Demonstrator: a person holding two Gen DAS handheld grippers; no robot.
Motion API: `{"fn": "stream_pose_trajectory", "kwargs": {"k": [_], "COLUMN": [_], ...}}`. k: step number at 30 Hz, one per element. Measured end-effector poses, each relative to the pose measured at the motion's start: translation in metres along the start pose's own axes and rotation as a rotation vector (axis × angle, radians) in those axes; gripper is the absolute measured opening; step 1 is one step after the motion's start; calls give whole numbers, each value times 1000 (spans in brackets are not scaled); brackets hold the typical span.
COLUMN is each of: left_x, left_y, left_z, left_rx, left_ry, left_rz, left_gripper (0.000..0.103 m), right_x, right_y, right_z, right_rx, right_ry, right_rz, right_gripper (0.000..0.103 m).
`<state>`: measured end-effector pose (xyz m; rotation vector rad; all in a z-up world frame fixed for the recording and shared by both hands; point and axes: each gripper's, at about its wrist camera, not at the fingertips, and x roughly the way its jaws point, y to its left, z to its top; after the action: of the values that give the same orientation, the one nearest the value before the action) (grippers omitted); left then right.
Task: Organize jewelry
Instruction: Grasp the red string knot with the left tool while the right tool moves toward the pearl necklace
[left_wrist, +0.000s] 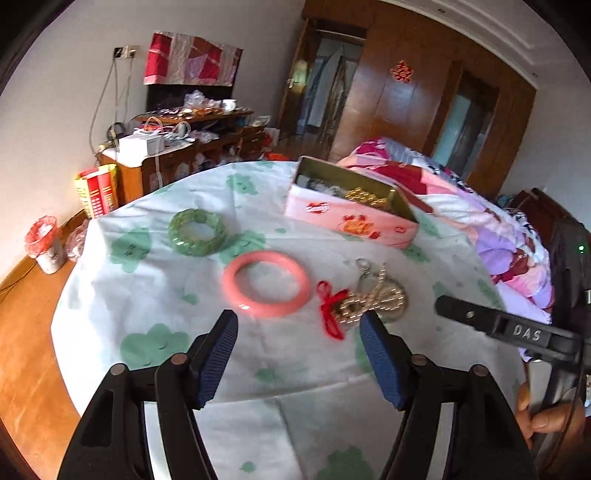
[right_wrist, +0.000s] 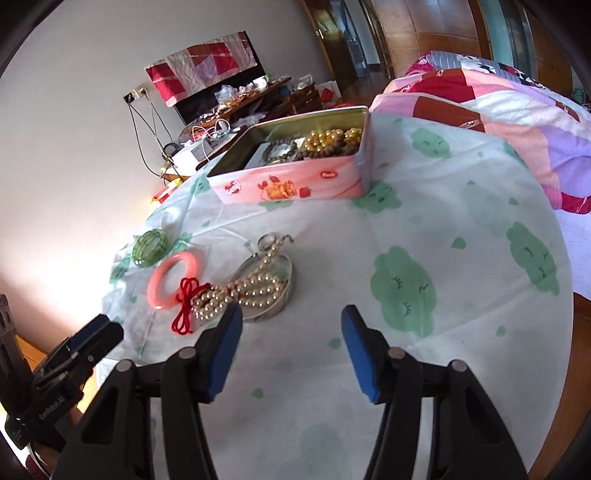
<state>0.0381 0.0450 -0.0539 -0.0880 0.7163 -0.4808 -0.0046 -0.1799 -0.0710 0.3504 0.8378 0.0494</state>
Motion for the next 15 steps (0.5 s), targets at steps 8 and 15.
{"fn": "stream_pose_trajectory", "kwargs": {"k": [8, 15], "left_x": [36, 56], "left_y": [-12, -13], "left_z": [7, 11], "left_rx": [-11, -44], "left_ry": [98, 150], "left_rz": [-76, -36], "left_gripper": [30, 30], "right_x": [-4, -4], "right_y": [3, -3], "right_z": [-2, -1], "right_rx": [-6, 4], "right_ry": [-5, -1], "right_rz": [7, 7], "right_gripper": [56, 56]}}
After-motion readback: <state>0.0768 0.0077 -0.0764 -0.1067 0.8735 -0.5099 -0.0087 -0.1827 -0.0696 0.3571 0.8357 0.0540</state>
